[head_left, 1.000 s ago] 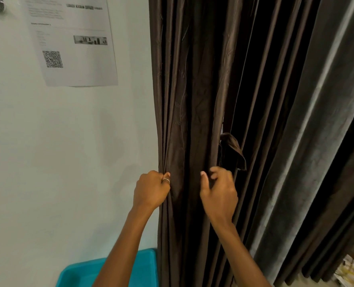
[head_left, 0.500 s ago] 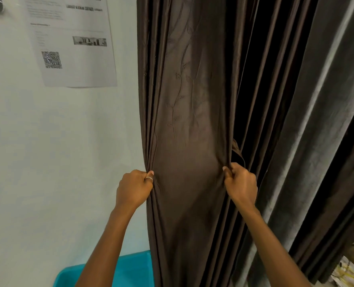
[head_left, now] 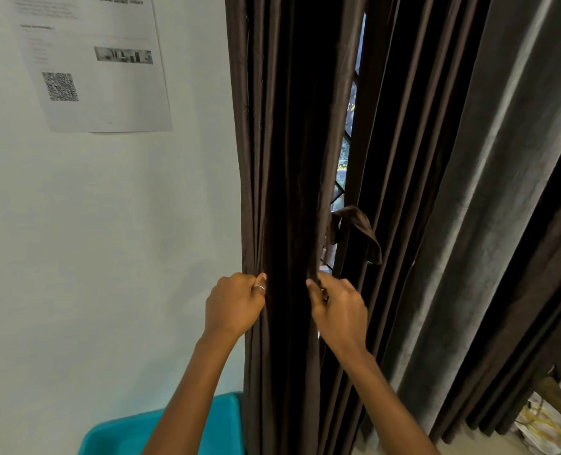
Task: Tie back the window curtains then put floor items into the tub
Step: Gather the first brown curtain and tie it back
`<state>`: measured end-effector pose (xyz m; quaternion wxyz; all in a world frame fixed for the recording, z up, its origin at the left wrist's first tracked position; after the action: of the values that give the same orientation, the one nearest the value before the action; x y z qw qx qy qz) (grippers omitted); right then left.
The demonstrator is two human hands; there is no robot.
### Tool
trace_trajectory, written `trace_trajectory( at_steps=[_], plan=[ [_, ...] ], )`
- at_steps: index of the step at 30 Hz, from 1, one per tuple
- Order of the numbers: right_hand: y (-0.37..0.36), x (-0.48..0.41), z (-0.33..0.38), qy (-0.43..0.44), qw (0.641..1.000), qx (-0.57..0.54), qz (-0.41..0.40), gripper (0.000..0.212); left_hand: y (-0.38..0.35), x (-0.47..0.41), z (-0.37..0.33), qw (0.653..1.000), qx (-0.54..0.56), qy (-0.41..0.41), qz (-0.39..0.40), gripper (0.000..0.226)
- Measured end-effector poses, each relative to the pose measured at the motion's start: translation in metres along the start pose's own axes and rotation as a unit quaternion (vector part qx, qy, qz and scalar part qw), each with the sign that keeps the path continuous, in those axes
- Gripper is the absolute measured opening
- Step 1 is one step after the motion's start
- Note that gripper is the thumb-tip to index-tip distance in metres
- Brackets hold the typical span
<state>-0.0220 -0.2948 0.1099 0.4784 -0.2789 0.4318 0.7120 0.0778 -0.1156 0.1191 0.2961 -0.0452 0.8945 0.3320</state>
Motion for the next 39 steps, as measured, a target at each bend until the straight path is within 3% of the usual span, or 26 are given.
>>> trace_trajectory(
  at_steps=[5,15,18,27,30,34,37,39],
  plan=[
    [-0.016,0.012,0.022,0.007,1.000,-0.014,0.009,0.018,-0.014,0.005,-0.013,0.999,0.038,-0.024,0.014,0.055],
    [-0.042,0.018,0.034,-0.050,0.979,-0.174,0.091,0.008,-0.022,0.006,-0.008,0.992,0.103,-0.021,0.075,0.050],
    [-0.049,0.023,0.037,-0.060,0.975,-0.181,0.112,0.025,-0.021,0.004,-0.009,0.991,0.099,-0.012,0.086,0.051],
    [-0.047,0.028,0.032,-0.049,0.989,-0.134,0.032,0.010,-0.020,0.003,-0.018,0.990,-0.004,-0.048,0.136,0.052],
    [-0.046,0.027,0.034,-0.034,0.991,-0.128,0.017,0.003,-0.006,0.001,-0.026,0.995,-0.036,-0.047,0.084,0.071],
    [-0.048,0.030,0.040,-0.018,0.990,-0.142,0.017,0.014,0.010,-0.002,-0.040,1.000,-0.028,-0.006,0.006,0.087],
    [-0.051,0.030,0.040,-0.017,0.989,-0.143,0.027,0.018,0.007,-0.005,-0.055,0.999,-0.051,0.005,0.006,0.082],
    [-0.050,0.031,0.044,-0.017,0.987,-0.158,0.031,0.010,0.007,-0.008,-0.059,0.998,-0.057,0.015,-0.014,0.066]
  ],
)
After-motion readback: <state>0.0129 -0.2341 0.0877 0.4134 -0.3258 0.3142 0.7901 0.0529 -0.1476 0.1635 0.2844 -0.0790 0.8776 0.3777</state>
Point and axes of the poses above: each hand's wrist, its own x-axis away from the middle knuckle, its own y-axis out of the back of the hand, z = x × y, the point moved 9 cm from there along -x, towards the middle knuckle, and after that the axes turned 14 degrees about -z, right-handed, at the moved point
